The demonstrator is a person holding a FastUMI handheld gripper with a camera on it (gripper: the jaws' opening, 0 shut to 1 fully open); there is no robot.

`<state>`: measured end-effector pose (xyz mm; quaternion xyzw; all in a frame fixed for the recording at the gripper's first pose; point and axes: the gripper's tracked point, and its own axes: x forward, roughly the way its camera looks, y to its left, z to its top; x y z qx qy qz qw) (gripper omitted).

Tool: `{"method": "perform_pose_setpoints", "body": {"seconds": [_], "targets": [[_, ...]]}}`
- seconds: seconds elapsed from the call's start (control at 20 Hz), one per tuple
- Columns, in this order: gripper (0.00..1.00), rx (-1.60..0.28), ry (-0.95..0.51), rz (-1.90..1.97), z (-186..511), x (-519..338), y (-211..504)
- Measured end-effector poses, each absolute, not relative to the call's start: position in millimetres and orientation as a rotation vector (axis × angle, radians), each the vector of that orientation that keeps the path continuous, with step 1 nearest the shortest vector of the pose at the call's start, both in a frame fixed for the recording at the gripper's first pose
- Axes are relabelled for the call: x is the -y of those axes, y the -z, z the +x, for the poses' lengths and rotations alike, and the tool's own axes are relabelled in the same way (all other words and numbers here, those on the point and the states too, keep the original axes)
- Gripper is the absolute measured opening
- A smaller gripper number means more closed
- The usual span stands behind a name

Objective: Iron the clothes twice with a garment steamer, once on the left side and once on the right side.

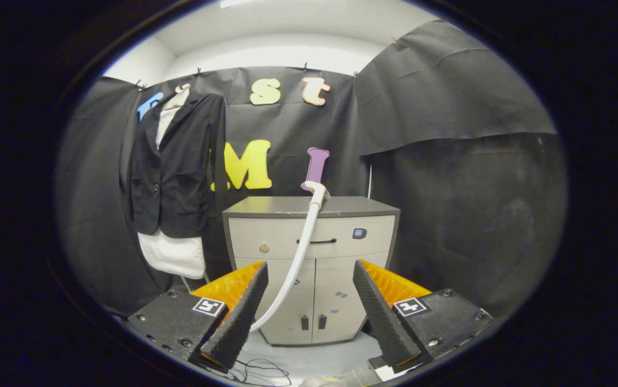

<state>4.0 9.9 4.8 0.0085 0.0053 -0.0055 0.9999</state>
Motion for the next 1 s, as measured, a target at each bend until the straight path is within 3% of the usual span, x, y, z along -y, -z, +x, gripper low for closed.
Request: {"method": "perform_pose_setpoints", "body": {"seconds": [0.45,1.0], "targets": [[0.99,0.02,0.036,0.016,57.7,18.0,-52.0],[0.99,-0.046,-0.042,0.024,231.4,47.4,-120.1]]}}
